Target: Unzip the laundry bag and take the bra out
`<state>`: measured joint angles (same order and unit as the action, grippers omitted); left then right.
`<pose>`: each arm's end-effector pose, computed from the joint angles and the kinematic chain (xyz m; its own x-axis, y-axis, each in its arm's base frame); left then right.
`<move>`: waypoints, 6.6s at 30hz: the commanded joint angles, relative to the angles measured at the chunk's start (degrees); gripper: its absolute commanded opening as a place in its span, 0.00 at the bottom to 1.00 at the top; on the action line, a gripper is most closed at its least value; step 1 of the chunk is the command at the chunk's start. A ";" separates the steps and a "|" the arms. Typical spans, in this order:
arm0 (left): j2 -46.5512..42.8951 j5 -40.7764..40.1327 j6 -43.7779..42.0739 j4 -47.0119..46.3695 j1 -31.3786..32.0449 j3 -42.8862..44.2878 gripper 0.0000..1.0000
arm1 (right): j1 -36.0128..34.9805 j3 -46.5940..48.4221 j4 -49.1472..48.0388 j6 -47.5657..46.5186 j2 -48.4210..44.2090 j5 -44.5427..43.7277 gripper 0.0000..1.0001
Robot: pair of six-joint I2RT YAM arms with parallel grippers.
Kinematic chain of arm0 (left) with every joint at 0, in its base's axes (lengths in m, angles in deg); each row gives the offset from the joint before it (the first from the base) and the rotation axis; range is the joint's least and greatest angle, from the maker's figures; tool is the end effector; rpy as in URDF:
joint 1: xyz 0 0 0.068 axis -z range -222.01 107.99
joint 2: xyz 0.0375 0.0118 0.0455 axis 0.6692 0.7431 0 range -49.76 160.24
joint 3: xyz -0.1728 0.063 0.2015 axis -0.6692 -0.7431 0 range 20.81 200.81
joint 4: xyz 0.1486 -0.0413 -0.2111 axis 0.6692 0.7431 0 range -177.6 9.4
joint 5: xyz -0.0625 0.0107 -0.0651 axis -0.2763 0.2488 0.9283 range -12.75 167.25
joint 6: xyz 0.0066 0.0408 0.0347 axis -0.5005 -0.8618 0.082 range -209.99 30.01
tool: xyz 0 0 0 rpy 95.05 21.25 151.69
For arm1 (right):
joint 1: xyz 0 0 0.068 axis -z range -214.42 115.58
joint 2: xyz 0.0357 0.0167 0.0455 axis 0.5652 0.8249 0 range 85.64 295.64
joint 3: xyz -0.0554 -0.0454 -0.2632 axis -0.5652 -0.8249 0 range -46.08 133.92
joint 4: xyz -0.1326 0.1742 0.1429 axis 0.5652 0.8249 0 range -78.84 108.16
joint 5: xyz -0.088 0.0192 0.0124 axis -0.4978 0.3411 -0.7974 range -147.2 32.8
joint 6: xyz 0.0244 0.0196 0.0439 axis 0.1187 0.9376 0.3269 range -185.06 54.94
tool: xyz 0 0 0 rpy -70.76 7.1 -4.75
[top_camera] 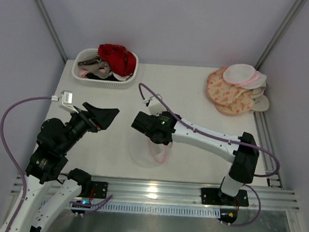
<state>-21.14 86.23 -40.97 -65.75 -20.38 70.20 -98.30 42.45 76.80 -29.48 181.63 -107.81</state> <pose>0.0957 -0.0440 0.3808 -0.3958 -0.6452 -0.6535 0.3206 0.5698 -0.7567 0.1683 0.2809 0.3113 -0.6165 -0.4189 -0.6667 -0.1379 0.8911 -0.4324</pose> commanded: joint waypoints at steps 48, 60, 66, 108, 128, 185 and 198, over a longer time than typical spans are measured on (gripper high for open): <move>-2.08 -6.69 -2.87 5.84 0.08 4.05 0.99 | 1.05 3.75 21.19 3.01 17.82 -30.34 0.09; -1.99 -5.99 -2.43 5.49 0.08 3.88 0.99 | -6.88 -2.75 -9.20 -16.76 -2.36 -7.42 0.99; 3.18 1.73 -5.07 5.49 0.08 3.87 0.99 | -4.77 -4.77 -11.33 -10.36 -20.82 -5.29 0.99; 62.61 -8.00 7.85 -13.67 21.61 8.97 0.99 | 27.67 -35.36 -15.38 9.61 -66.89 27.85 1.00; 82.73 -4.76 10.04 -20.17 22.93 21.37 0.74 | 27.67 -37.12 -14.58 8.99 -71.20 28.64 0.99; 134.78 5.79 38.97 -50.14 8.96 88.01 0.44 | 27.67 -33.24 -6.15 6.26 -74.45 26.79 0.99; 98.76 6.76 16.66 -42.34 8.61 54.52 0.99 | 27.58 -33.95 -6.85 5.83 -75.50 28.46 0.99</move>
<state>89.92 92.67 -13.28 -111.39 -11.68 128.36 -70.93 9.10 72.32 -22.32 106.37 -80.27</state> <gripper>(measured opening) 0.994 0.994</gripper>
